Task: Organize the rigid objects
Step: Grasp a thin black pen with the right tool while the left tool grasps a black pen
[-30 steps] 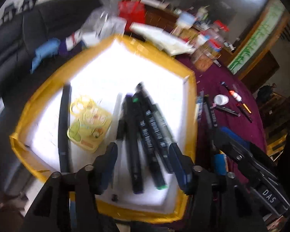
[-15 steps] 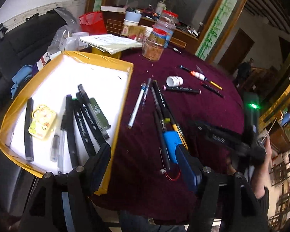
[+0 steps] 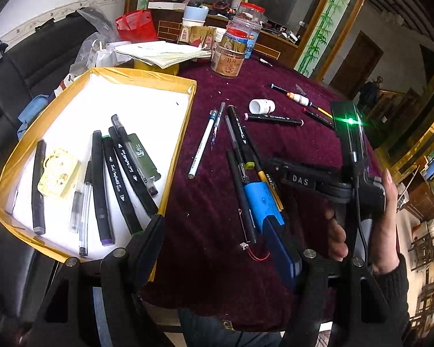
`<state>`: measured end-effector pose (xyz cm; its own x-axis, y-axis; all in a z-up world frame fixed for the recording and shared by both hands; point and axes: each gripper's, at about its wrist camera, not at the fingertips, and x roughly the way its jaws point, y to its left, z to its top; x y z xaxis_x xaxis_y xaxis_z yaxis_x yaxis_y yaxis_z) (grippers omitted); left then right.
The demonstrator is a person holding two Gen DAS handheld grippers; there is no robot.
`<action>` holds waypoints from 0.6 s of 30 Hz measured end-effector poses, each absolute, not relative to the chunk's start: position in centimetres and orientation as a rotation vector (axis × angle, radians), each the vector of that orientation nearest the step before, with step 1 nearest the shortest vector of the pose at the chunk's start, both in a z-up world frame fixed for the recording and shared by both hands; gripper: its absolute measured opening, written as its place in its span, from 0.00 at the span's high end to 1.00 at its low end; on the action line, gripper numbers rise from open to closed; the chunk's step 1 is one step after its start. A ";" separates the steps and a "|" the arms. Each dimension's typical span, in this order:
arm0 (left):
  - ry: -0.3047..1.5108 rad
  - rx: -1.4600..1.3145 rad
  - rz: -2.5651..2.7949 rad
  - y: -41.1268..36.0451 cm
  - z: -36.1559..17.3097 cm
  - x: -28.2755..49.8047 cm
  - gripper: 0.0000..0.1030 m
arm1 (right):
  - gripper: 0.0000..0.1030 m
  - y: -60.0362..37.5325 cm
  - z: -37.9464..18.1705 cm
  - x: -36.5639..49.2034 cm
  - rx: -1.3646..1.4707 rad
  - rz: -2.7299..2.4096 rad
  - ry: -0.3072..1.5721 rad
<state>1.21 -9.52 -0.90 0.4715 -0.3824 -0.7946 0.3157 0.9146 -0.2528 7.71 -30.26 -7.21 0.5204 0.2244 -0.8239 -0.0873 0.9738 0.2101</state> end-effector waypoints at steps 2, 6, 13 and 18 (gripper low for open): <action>0.994 -0.065 -0.432 -9.7 -1.0 1.1 0.30 | 0.82 -30.1 -7.1 7.8 0.117 0.164 1.010; 0.996 -0.061 -0.433 -9.8 -1.0 1.1 0.30 | 0.83 -29.5 -7.2 7.7 0.050 0.131 1.043; 1.024 -0.058 -0.456 -11.0 -1.4 2.1 0.30 | 0.92 -30.0 -7.5 7.4 0.062 0.096 0.994; 1.103 -0.085 -0.492 -12.3 -2.6 4.3 0.30 | 0.92 -32.9 -6.2 3.2 0.203 0.077 0.923</action>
